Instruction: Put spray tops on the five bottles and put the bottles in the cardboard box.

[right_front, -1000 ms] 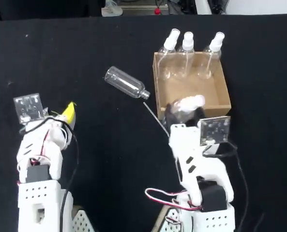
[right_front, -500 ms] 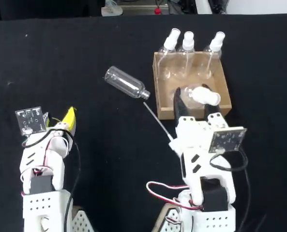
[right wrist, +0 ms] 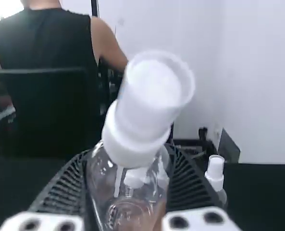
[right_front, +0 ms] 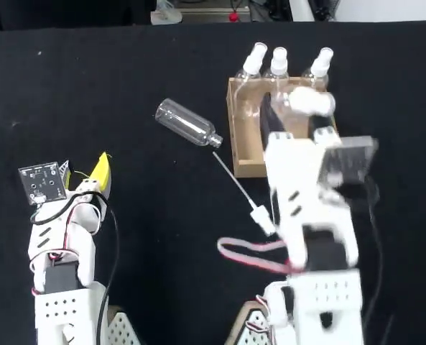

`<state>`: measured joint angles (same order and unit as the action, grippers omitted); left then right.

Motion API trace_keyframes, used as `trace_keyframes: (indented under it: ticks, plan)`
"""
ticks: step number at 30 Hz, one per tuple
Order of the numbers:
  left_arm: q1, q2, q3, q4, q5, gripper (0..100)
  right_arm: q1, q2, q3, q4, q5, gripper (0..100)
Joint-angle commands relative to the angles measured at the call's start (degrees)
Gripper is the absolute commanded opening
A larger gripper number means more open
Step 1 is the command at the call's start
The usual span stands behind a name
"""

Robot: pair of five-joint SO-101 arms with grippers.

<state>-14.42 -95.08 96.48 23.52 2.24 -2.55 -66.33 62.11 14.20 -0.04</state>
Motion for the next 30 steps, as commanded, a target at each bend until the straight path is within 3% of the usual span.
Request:
trace_keyframes:
  ticks: [1, 9, 17, 30]
  plan:
    - [0.13, -0.79, 1.36, 0.35, 0.26, 25, 1.23, 16.40, -7.87, -5.45, -0.09, 1.1]
    - [0.13, -0.79, 1.36, 0.35, 0.26, 25, 1.14, 32.84, -8.40, -16.79, -0.18, 1.1]
    - [2.77, -0.53, 1.36, 0.62, -0.18, 25, 0.88, 41.45, -8.92, -18.02, -0.18, 1.1]
    - [2.86, -0.44, 1.36, 0.62, -0.18, 25, 0.88, 55.69, -8.84, -34.81, 0.09, 1.1]
